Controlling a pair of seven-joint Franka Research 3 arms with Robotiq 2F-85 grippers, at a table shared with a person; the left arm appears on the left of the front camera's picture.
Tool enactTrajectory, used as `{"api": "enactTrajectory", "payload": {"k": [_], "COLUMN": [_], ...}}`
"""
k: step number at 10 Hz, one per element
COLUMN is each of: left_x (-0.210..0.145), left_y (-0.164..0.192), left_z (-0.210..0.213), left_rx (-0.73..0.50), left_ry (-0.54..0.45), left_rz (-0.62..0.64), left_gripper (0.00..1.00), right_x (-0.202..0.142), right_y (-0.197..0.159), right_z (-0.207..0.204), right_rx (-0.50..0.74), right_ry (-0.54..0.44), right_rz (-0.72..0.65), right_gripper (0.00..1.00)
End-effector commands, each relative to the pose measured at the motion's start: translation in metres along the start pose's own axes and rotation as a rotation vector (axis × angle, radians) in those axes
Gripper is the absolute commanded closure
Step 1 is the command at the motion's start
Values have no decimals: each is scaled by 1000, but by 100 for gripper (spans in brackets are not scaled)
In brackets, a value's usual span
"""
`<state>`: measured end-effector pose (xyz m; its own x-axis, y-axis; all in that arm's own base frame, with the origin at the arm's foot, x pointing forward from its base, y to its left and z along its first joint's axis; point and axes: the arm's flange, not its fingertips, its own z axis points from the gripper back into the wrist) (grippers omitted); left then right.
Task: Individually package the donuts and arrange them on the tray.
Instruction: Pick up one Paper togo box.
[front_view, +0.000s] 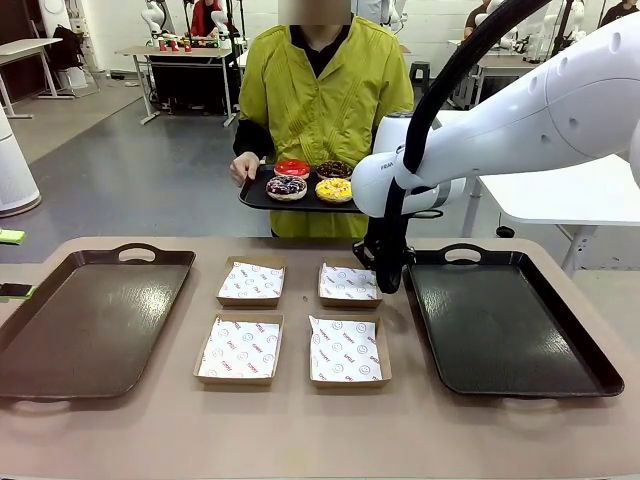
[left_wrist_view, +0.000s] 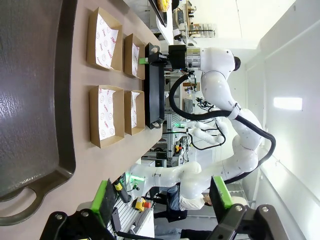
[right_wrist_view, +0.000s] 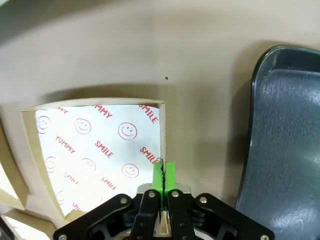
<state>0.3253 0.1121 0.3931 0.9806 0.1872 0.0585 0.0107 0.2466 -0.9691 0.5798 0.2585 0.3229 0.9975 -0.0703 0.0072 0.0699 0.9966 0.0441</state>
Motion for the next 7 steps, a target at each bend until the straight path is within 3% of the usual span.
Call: {"api": "enactTrajectory", "payload": {"k": [1, 4, 7], "left_x": [1, 1, 1], "left_y": [-2, -2, -2], "left_z": [1, 1, 1], "left_rx": [-12, -12, -12], "left_ry": [-14, -14, -14], "left_rz": [-1, -1, -1], "left_gripper": [0, 0, 0], "right_x": [0, -5, -17], "right_y": [-5, -4, 8], "right_z": [4, 19, 83], "right_rx": [15, 14, -18], "right_ry": [19, 25, -14], "right_rz": [-15, -51, 25], "right_gripper": [100, 100, 100]}}
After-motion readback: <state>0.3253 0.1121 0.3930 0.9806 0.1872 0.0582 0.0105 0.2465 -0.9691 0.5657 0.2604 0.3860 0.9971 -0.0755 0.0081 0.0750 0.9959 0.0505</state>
